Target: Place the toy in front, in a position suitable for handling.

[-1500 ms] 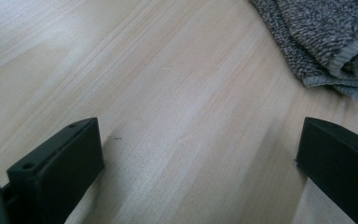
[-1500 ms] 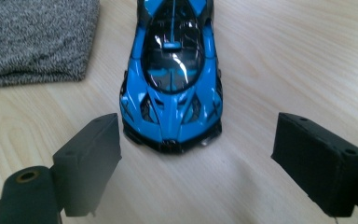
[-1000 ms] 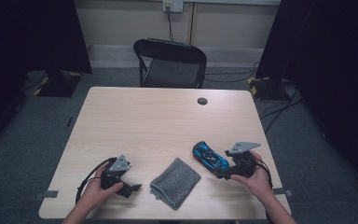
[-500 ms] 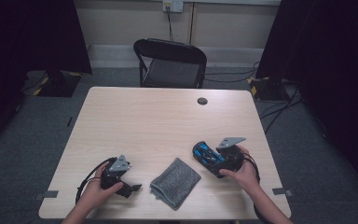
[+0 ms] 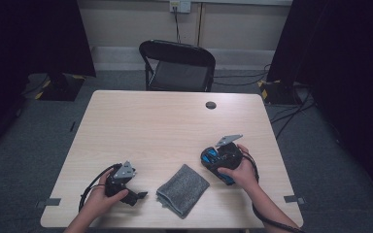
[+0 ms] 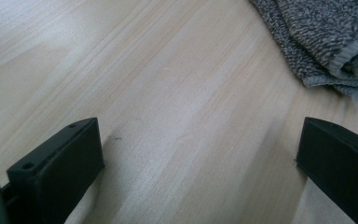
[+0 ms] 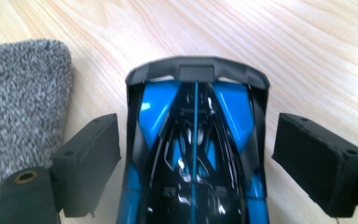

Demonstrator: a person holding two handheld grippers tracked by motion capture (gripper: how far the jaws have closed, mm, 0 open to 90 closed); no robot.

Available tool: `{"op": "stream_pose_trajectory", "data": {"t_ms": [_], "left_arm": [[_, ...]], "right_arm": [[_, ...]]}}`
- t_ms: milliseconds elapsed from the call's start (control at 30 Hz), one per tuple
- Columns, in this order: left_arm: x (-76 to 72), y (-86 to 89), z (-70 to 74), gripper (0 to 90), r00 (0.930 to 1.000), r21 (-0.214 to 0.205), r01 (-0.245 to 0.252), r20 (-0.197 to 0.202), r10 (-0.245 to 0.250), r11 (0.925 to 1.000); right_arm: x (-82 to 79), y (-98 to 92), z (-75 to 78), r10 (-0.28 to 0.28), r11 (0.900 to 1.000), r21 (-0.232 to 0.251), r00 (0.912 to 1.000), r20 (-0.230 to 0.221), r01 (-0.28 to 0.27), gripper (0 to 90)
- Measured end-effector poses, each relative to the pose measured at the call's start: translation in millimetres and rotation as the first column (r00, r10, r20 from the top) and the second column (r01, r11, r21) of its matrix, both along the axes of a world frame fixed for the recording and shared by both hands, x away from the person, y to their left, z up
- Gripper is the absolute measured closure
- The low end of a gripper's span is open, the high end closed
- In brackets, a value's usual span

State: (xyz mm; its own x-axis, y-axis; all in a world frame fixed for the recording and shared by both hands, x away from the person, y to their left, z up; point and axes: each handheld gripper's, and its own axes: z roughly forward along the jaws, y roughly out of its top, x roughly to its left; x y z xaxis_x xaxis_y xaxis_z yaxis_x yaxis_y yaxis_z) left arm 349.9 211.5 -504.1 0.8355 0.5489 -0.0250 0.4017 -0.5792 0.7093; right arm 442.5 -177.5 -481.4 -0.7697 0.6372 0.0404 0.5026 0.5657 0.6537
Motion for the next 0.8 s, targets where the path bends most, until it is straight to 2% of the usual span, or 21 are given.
{"op": "stream_pose_trajectory", "data": {"t_ms": [167,267,400,467,800], "left_arm": [[0.2,0.3,0.2,0.0,1.0000,0.004,0.004,0.000,-0.004,1.0000],[0.3,0.3,0.2,0.0,1.0000,0.006,0.006,0.001,-0.006,1.0000],[0.4,0.3,0.2,0.0,1.0000,0.005,0.007,0.001,-0.007,1.0000],[0.4,0.3,0.2,0.0,1.0000,0.005,0.007,0.001,-0.007,1.0000],[0.5,0.4,0.2,0.0,1.0000,0.005,0.007,0.001,-0.007,1.0000]], "right_arm": [[2.6,5.7,-1.4,-0.020,0.9998,0.001,0.9998,-0.007,0.020,14.0],[2.7,9.6,-4.0,-0.026,0.9994,-0.021,0.9997,-0.005,0.026,14.0],[4.0,13.7,-7.8,-0.034,0.9993,-0.016,0.9994,-0.010,0.034,14.4],[4.4,15.1,-9.5,-0.038,0.9987,-0.033,0.9993,-0.002,0.038,14.5],[4.1,14.6,-10.9,-0.051,0.9981,-0.035,0.9987,0.009,0.051,20.8]]}}
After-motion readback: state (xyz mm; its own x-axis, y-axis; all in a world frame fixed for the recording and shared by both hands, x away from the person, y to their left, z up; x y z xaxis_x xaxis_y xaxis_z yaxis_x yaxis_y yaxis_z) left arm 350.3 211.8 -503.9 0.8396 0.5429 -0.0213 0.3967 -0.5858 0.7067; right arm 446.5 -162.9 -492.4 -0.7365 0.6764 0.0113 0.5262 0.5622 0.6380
